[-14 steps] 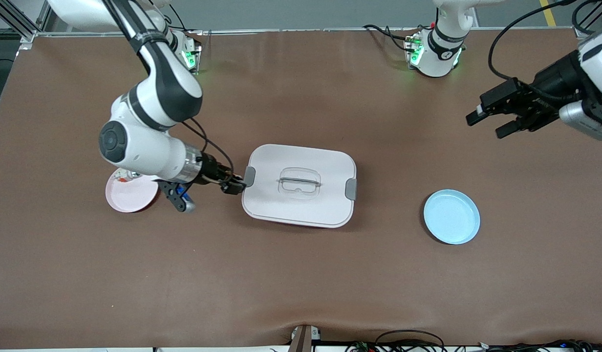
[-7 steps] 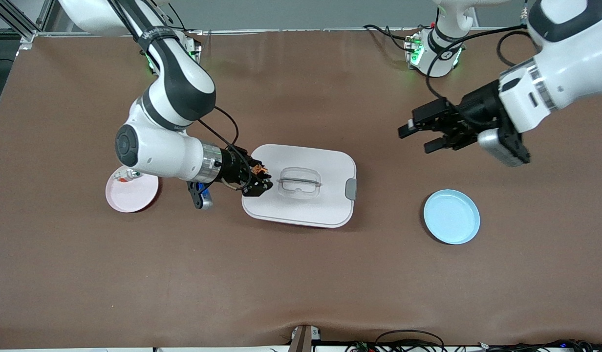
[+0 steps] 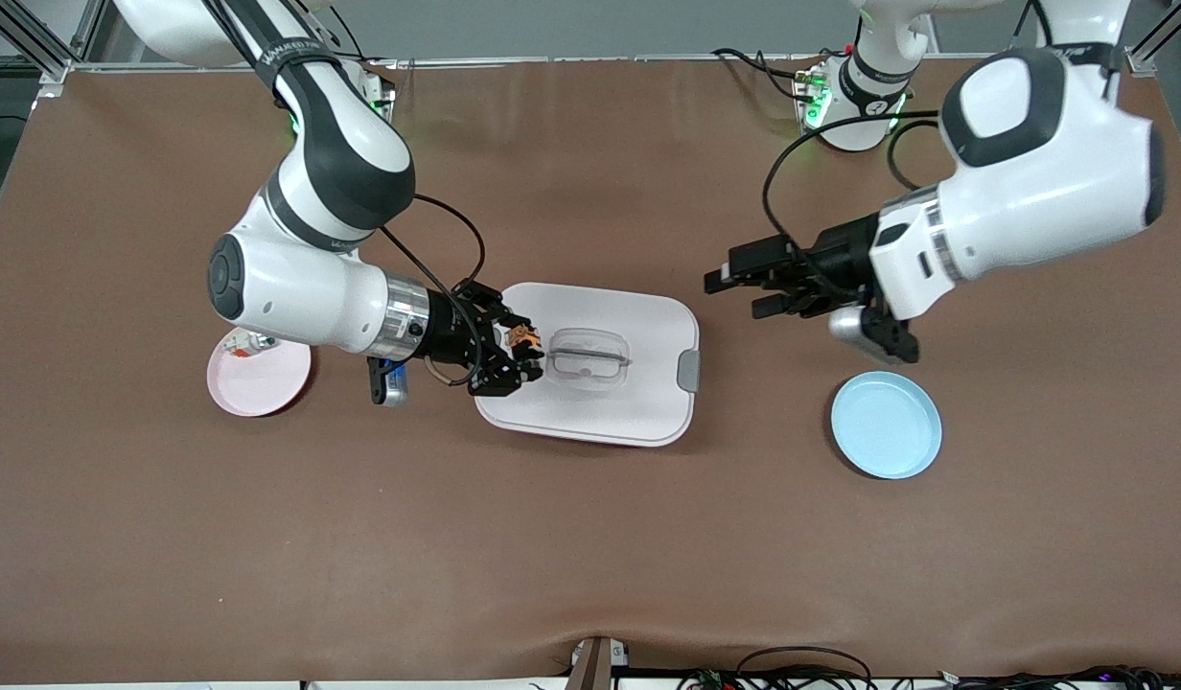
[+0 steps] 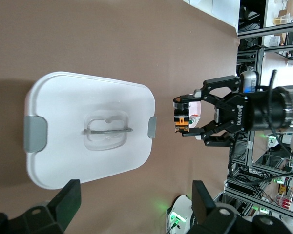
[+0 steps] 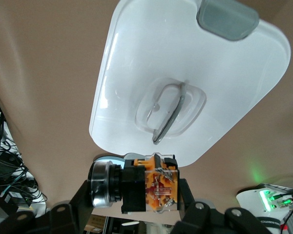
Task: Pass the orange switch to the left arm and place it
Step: 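Carry the switch over the box toward the left gripper, then grasp the switch with the left gripper while the right gripper releases, then carry the switch to the blue plate while the right gripper retracts, then lower the switch onto the blue plate and open the left gripper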
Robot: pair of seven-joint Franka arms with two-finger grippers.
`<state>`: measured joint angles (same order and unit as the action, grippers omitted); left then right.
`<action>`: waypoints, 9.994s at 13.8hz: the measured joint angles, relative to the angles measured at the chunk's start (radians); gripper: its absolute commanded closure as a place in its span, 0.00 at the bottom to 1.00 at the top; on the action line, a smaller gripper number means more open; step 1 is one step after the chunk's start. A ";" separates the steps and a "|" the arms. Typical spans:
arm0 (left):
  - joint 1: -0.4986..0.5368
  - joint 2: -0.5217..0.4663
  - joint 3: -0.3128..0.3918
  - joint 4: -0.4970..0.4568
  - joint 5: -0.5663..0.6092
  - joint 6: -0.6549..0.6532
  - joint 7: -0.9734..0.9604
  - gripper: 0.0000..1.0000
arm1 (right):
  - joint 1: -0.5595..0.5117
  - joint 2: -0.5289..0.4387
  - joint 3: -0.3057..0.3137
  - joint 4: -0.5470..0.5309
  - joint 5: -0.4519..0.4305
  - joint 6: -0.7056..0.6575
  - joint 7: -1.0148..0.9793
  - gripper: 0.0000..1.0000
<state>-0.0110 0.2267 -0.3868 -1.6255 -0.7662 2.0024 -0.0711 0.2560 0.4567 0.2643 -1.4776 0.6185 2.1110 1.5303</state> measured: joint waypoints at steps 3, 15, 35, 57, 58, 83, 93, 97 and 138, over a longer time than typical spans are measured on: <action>-0.063 0.052 -0.002 0.000 0.000 0.086 0.000 0.00 | 0.024 0.008 0.000 0.011 0.004 0.023 0.060 1.00; -0.204 0.182 -0.004 0.014 -0.001 0.316 -0.008 0.00 | 0.118 0.114 0.001 0.157 0.006 0.123 0.249 1.00; -0.210 0.264 0.001 0.093 -0.001 0.357 0.012 0.73 | 0.118 0.140 -0.006 0.210 0.005 0.122 0.267 1.00; -0.189 0.234 0.010 0.121 0.068 0.325 0.038 1.00 | -0.029 0.173 -0.018 0.290 -0.072 -0.193 -0.032 0.00; -0.175 0.216 0.010 0.122 0.084 0.295 0.038 1.00 | -0.054 0.171 -0.018 0.294 -0.084 -0.248 -0.096 0.00; 0.217 -0.027 0.020 0.197 0.765 -0.491 -0.222 1.00 | -0.425 0.026 -0.016 0.308 -0.754 -0.846 -1.396 0.00; 0.275 0.012 0.021 -0.146 0.767 0.037 -0.841 1.00 | -0.444 0.024 -0.017 0.307 -0.754 -0.848 -1.398 0.00; 0.320 0.045 0.024 -0.265 0.768 0.178 -0.902 1.00 | -0.449 -0.005 -0.015 0.309 -0.754 -0.890 -1.400 0.00; 0.271 0.392 0.010 -0.186 1.137 0.393 -1.572 0.00 | -0.270 -0.191 -0.230 0.251 -0.630 -0.799 -1.382 0.00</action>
<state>0.2605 0.6182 -0.3764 -1.8116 0.3713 2.3954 -1.6431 -0.0144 0.2661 0.0345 -1.2266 -0.0114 1.3118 0.1485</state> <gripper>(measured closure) 0.000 0.000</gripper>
